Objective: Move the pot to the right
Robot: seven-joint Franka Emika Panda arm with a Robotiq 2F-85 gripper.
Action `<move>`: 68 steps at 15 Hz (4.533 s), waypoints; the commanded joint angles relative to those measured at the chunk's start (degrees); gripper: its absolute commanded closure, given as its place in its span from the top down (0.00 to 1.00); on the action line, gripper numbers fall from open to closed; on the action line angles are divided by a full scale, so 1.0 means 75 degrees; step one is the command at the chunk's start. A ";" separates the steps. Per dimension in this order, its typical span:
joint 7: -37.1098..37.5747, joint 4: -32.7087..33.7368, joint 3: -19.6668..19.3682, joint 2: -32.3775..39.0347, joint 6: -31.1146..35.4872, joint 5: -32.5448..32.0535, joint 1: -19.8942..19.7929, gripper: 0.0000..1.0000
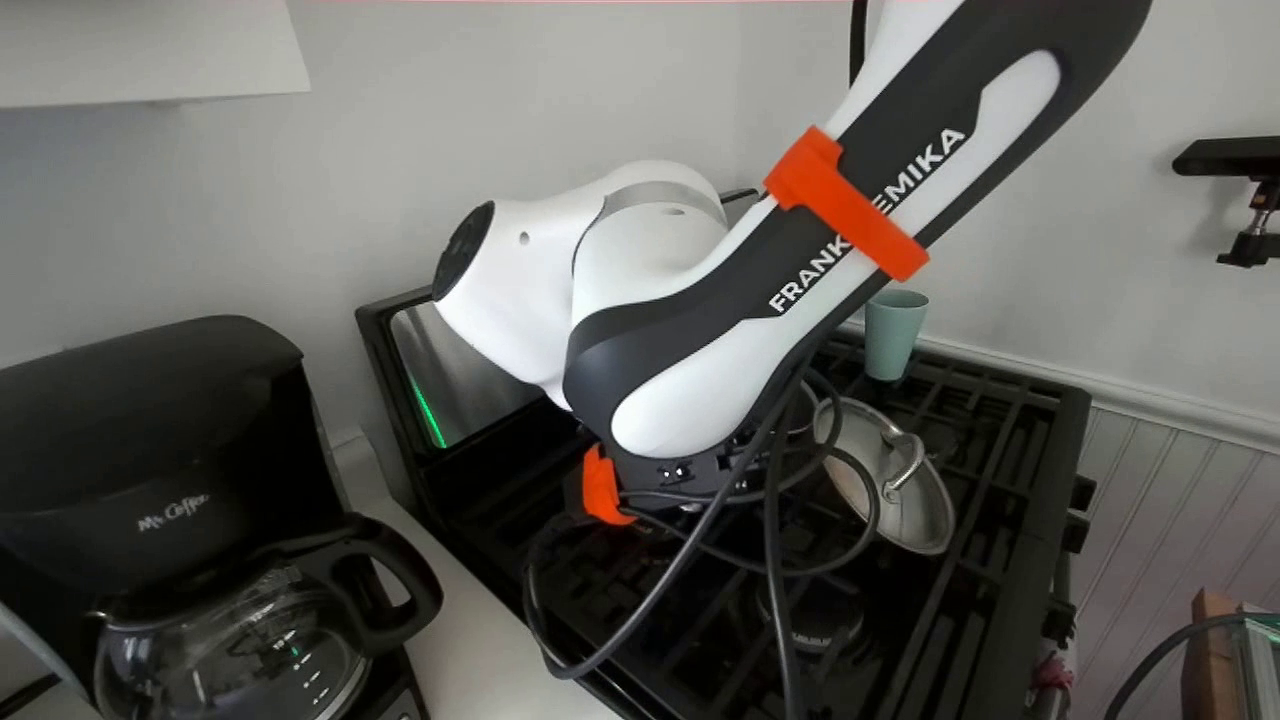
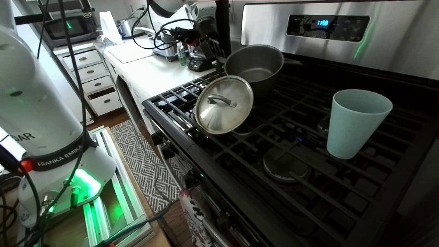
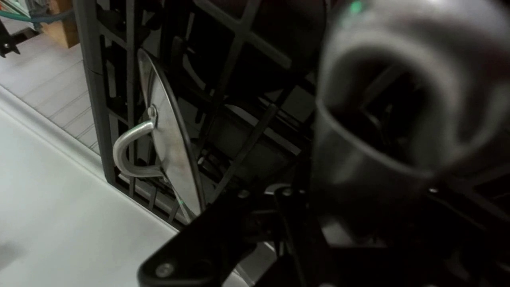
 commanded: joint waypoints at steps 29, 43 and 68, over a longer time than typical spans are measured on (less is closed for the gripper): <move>-0.1101 0.0396 -0.0492 -0.0614 -0.1592 -0.0099 -0.0839 0.02; -0.3521 0.2435 -0.1325 0.0832 -0.1827 -0.0796 -0.1243 0.02; -0.0833 0.2223 -0.1747 0.1584 -0.1774 -0.1166 -0.1221 0.02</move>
